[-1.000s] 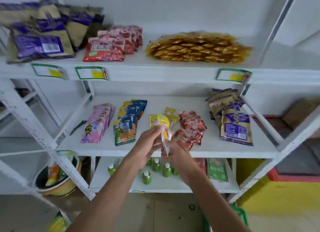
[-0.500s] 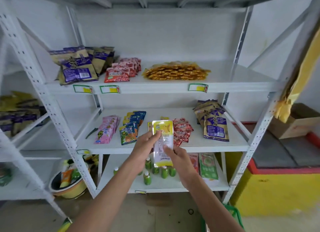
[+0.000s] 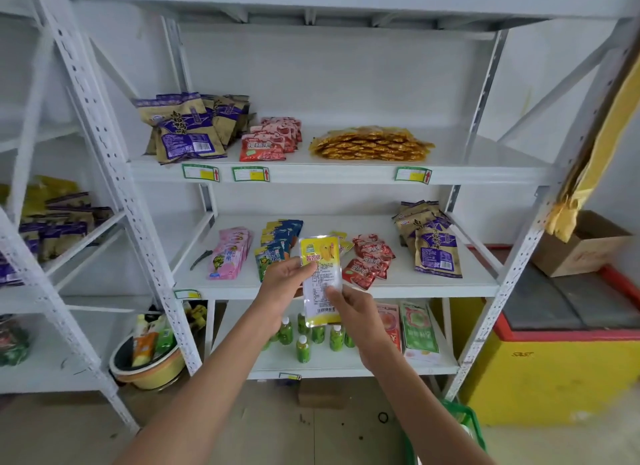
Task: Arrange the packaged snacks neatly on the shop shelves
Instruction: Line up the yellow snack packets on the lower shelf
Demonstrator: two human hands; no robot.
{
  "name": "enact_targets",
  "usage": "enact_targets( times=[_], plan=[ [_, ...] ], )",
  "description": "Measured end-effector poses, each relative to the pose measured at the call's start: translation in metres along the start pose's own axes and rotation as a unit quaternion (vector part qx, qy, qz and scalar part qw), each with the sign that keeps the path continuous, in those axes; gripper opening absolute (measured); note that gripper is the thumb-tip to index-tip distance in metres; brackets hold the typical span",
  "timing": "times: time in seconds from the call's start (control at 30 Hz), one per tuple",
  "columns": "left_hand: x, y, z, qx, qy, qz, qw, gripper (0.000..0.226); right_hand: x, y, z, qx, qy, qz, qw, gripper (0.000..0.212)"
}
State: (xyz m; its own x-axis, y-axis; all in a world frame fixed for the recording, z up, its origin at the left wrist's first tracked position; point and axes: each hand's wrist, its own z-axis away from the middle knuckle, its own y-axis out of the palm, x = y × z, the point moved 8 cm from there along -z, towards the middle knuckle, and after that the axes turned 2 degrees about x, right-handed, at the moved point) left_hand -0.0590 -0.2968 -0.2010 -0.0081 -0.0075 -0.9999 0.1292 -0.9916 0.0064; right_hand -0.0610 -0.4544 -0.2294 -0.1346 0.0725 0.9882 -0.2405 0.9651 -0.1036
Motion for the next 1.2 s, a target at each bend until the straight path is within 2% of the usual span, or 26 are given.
enact_targets(
  times=[0.23,0.33,0.4,0.47,0.57,0.63,0.7,0.77,0.83,0.9,1.0,1.1,1.2],
  plan=[
    [0.009,-0.016,0.007,-0.005,-0.009,0.001,1.000,0.010,-0.005,0.014,0.013,-0.014,-0.004,0.005,1.000,0.054],
    [0.011,-0.020,0.007,-0.021,0.005,-0.008,1.000,0.003,-0.004,0.013,0.016,-0.038,-0.018,0.023,0.999,0.050],
    [0.012,-0.029,0.008,-0.077,0.031,-0.023,0.996,0.021,-0.005,0.012,0.016,-0.062,-0.023,0.044,0.997,0.051],
    [0.015,-0.033,0.014,-0.123,0.046,-0.043,0.990,0.033,-0.010,0.011,0.014,-0.098,-0.018,0.086,0.991,0.053],
    [0.030,-0.019,0.021,-0.070,0.016,-0.044,0.996,0.044,-0.006,0.014,0.014,-0.163,-0.054,0.228,0.958,0.041],
    [0.037,-0.018,0.021,-0.051,0.008,-0.043,0.998,0.039,0.003,0.029,0.019,-0.168,-0.107,0.331,0.922,0.029],
    [0.038,-0.028,0.018,-0.067,0.014,-0.034,0.997,0.019,0.001,0.045,0.020,-0.132,-0.124,0.372,0.910,0.038],
    [0.040,-0.040,0.014,-0.070,0.001,-0.011,0.998,0.022,-0.007,0.053,0.017,-0.103,-0.111,0.351,0.924,0.042],
    [0.044,-0.049,0.011,-0.052,-0.023,0.024,0.998,0.029,-0.016,0.051,0.012,-0.114,-0.087,0.287,0.947,0.034],
    [0.053,-0.053,0.004,-0.036,-0.046,0.061,0.996,0.029,-0.029,0.044,0.004,-0.129,-0.039,0.220,0.966,0.036],
    [0.068,-0.053,-0.007,-0.029,-0.057,0.048,0.997,0.030,-0.048,0.043,-0.008,-0.099,0.000,0.153,0.983,0.016],
    [0.084,-0.051,-0.025,-0.030,-0.067,0.031,0.997,0.031,-0.060,0.040,-0.018,-0.096,0.001,0.138,0.986,0.033],
    [0.096,-0.047,-0.052,-0.025,-0.058,-0.011,0.998,0.027,-0.080,0.029,-0.041,-0.110,0.022,0.137,0.984,0.033]
  ],
)
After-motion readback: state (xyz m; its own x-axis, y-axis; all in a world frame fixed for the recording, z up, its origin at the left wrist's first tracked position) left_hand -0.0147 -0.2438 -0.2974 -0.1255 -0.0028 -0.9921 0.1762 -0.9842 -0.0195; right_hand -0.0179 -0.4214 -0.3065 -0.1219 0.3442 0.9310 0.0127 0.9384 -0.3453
